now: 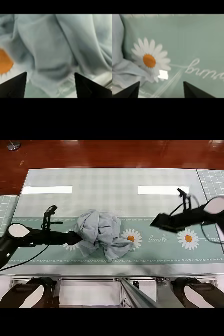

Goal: Fold the shirts.

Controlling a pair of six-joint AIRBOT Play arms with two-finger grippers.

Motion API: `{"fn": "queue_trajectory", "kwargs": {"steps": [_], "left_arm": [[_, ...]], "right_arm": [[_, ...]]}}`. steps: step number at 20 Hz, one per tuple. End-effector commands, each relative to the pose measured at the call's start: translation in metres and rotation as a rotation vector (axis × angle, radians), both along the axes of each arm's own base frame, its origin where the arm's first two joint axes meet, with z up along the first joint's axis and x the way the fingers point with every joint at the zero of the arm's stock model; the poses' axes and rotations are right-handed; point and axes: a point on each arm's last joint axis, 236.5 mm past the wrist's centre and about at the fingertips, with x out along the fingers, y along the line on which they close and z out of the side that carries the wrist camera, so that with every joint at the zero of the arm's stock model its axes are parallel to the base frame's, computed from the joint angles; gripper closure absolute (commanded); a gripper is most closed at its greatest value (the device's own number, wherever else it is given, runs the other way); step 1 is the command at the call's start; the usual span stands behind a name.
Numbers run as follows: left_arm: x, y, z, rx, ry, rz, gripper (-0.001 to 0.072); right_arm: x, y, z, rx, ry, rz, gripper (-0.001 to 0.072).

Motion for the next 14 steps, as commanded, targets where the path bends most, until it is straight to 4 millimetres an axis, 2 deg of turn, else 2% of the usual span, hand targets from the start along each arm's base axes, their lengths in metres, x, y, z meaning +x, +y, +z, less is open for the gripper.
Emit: {"fn": "queue_trajectory", "kwargs": {"steps": [1, 2, 3, 4, 7, 12, 13, 14], "left_arm": [[0.01, -0.024, -0.019, -0.091, 0.01, -0.003, 0.0009], [0.006, -0.029, -0.024, -0.099, 0.03, -0.019, 0.0074], [0.002, -0.032, -0.027, -0.101, 0.045, -0.042, 0.0461], [-0.003, -0.035, -0.025, -0.113, 0.045, -0.078, 0.0684], [-0.01, -0.044, -0.006, -0.157, 0.021, -0.18, 0.0689], [0.003, -0.052, 0.023, -0.194, -0.021, -0.232, 0.0688], [0.004, -0.054, 0.028, -0.201, -0.027, -0.243, 0.0689], [0.005, -0.055, 0.034, -0.209, -0.035, -0.257, 0.0688]], "right_arm": [[-0.045, 0.032, -0.042, 0.052, 0.097, -0.008, 0.0086], [-0.049, 0.041, -0.047, 0.045, 0.103, 0.016, 0.0086], [-0.054, 0.051, -0.053, 0.039, 0.114, 0.04, 0.0086], [-0.058, 0.06, -0.059, 0.04, 0.134, 0.057, 0.0086], [-0.059, 0.089, -0.067, 0.097, 0.162, 0.053, 0.0086], [-0.047, 0.131, -0.073, 0.138, 0.167, 0.076, 0.0089], [-0.047, 0.139, -0.074, 0.142, 0.169, 0.1, 0.0108], [-0.046, 0.148, -0.074, 0.147, 0.165, 0.128, 0.0195]]}}
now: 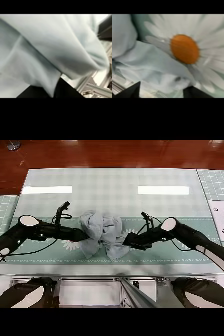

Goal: Fold the shirts.

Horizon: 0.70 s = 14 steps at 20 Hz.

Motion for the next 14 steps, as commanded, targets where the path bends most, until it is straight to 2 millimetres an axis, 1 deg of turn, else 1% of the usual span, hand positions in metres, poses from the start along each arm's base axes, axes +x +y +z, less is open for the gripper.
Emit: {"fn": "queue_trajectory", "kwargs": {"steps": [1, 2, 4, 5, 7, 8, 9, 10, 11, 12, 13, 14], "left_arm": [[0.001, -0.007, 0.023, -0.042, -0.021, -0.063, 0.0689], [0.002, -0.008, 0.031, -0.053, -0.027, -0.079, 0.0688], [0.005, -0.007, 0.052, -0.085, -0.04, -0.113, 0.0689], [0.012, -0.002, 0.067, -0.098, -0.05, -0.106, 0.0689], [0.035, 0.013, 0.098, -0.104, -0.096, -0.037, 0.0689], [0.053, 0.024, 0.119, -0.1, -0.143, 0.019, 0.0689], [0.071, 0.036, 0.145, -0.095, -0.202, 0.078, 0.0689], [0.087, 0.047, 0.173, -0.091, -0.262, 0.132, 0.0689], [0.098, 0.055, 0.205, -0.096, -0.334, 0.168, 0.0689], [0.106, 0.061, 0.243, -0.095, -0.437, 0.184, 0.0689], [0.111, 0.068, 0.282, -0.089, -0.538, 0.21, 0.0689], [0.113, 0.073, 0.32, -0.088, -0.624, 0.256, 0.0689]], "right_arm": [[0.005, 0.032, -0.001, 0.03, -0.018, 0.062, 0.0491], [0.009, 0.038, 0.005, 0.04, -0.053, 0.09, 0.0689], [0.025, 0.041, 0.025, 0.054, -0.108, 0.136, 0.0694], [0.036, 0.039, 0.038, 0.053, -0.139, 0.158, 0.0694], [0.072, 0.028, 0.08, 0.047, -0.248, 0.16, 0.0694], [0.098, 0.02, 0.112, 0.042, -0.334, 0.136, 0.0694], [0.124, 0.009, 0.152, 0.034, -0.435, 0.108, 0.0694], [0.146, -0.003, 0.194, 0.024, -0.538, 0.081, 0.0694], [0.162, -0.016, 0.245, 0.012, -0.662, 0.064, 0.0694], [0.171, -0.029, 0.295, 0.001, -0.779, 0.05, 0.0694], [0.173, -0.043, 0.347, -0.015, -0.9, 0.033, 0.0694], [0.167, -0.058, 0.403, -0.037, -1.036, 0.012, 0.0694]]}}
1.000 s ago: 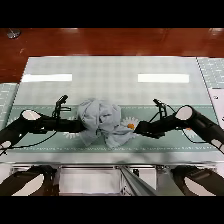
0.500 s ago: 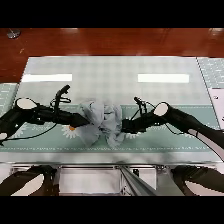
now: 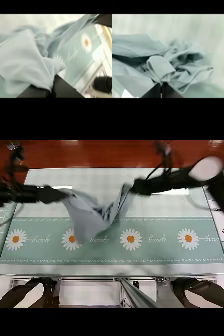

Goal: Fold the shirts.

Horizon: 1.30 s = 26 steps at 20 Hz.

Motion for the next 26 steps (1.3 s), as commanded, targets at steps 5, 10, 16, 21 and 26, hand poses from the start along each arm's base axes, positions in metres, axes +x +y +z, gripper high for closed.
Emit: {"fn": "queue_trajectory", "kwargs": {"steps": [5, 10, 16, 21, 26], "left_arm": [[-0.036, 0.042, 0.25, 0.052, -0.613, 0.299, 0.0689], [-0.1, 0.114, 0.271, 0.371, -0.697, 0.676, 0.0689], [-0.145, 0.091, 0.235, 0.426, -0.654, 0.576, 0.0689], [-0.111, 0.087, 0.146, 0.39, -0.378, 0.499, 0.0689], [-0.039, 0.06, 0.016, 0.219, -0.064, 0.404, 0.0689]], "right_arm": [[-0.105, -0.123, 0.317, -0.114, -0.833, -0.264, 0.0694], [-0.204, -0.199, 0.336, -0.234, -0.917, -0.477, 0.0694], [-0.225, -0.23, 0.278, -0.364, -0.698, -0.531, 0.0694], [-0.167, -0.214, 0.185, -0.462, -0.434, -0.44, 0.0694], [-0.071, -0.195, 0.069, -0.562, -0.194, -0.366, 0.0696]]}}
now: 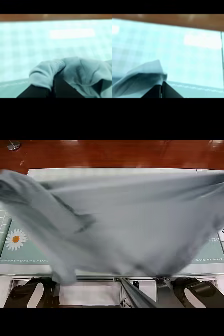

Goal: Fold the shirts.

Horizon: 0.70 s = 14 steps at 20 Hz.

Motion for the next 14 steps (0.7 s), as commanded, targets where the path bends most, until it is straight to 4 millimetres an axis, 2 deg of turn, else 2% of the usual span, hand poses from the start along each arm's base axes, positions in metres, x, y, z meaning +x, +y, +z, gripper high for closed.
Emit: {"fn": "queue_trajectory", "kwargs": {"steps": [1, 4, 7, 10, 12, 13, 14], "left_arm": [[0.045, -0.022, -0.093, -0.141, 0.183, -0.025, 0.0689], [0.094, -0.04, -0.155, -0.162, 0.291, -0.023, 0.0689], [0.146, -0.044, -0.197, -0.174, 0.329, 0.026, 0.0689], [0.185, -0.046, -0.222, -0.207, 0.373, 0.049, 0.0689], [0.201, -0.053, -0.231, -0.246, 0.401, 0.049, 0.0688], [0.206, -0.055, -0.234, -0.258, 0.413, 0.045, 0.0655], [0.208, -0.057, -0.236, -0.258, 0.424, 0.037, 0.0427]], "right_arm": [[0.066, 0.014, -0.076, -0.029, 0.151, 0.003, 0.0696], [0.138, 0.025, -0.126, 0.015, 0.208, -0.012, 0.0695], [0.197, 0.027, -0.176, 0.187, 0.301, -0.053, 0.0694], [0.242, 0.032, -0.213, 0.398, 0.365, -0.078, 0.0694], [0.262, 0.035, -0.23, 0.52, 0.388, -0.095, 0.0693], [0.268, 0.034, -0.236, 0.582, 0.399, -0.107, 0.0678], [0.27, 0.033, -0.24, 0.635, 0.416, -0.111, 0.0427]]}}
